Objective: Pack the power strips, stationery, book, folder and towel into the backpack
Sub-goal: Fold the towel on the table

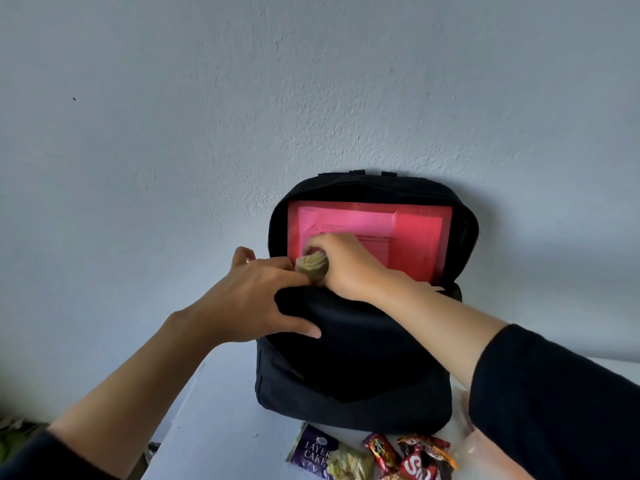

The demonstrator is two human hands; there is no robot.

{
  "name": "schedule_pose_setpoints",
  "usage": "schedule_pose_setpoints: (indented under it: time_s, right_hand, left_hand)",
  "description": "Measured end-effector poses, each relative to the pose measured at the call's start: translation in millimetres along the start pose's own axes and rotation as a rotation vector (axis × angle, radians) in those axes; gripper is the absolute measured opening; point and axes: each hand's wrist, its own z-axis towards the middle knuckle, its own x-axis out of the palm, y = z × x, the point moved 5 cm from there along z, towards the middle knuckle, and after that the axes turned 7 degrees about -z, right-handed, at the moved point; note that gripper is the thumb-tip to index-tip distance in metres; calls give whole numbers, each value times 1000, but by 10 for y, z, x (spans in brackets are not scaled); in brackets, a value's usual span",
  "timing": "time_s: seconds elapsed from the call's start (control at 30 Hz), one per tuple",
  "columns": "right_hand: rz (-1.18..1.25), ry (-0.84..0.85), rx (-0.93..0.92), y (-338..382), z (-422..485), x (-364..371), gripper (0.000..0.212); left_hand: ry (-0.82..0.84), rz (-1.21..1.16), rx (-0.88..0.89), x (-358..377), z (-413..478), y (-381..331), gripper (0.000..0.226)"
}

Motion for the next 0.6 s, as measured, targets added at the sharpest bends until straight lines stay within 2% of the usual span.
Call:
schedule_pose_setpoints:
  time_s: [0.07,0.17,0.23,0.27,0.3,0.37,0.4,0.43,0.47,0.53,0.6]
  right_hand:
    - [8,87,-6,13,-17,39,27]
    - [118,282,86,-55,-68,-37,13]
    - [273,381,202,-72,-166,-95,33]
    - [251,379,198,-62,-184,-105,37]
    - [173,325,149,-33,-177,-109,35]
    - [24,74,6,54,-150,-136,21]
    - [33,-48,-31,70,-154,-159,16]
    - [61,-94,-42,63,-155,-166,15]
    - [79,-47,-34,45,-156,-138,16]
    - [50,201,21,34,-182,2,23]
    - [25,285,62,28,-200,84,29]
  left_hand:
    - [13,-38,13,16,-28,-4,69]
    - [22,-88,-16,44,-51,45,73]
    - [14,-95,-34,60,-52,71,71]
    - [-3,-90,-35,62,-51,78,71]
    - [-29,-84,-31,59,-44,76,70]
    - [-76,-70,-11,48,-30,64,68]
    - [-85,-68,-3,49,-25,57,65]
    - [-82,-67,2,49,-24,50,63]
    - [-64,-68,2,54,-27,41,61]
    - [-25,-65,-6,74,-26,33,53]
    - [-1,-50,-15,83,-11,18,50]
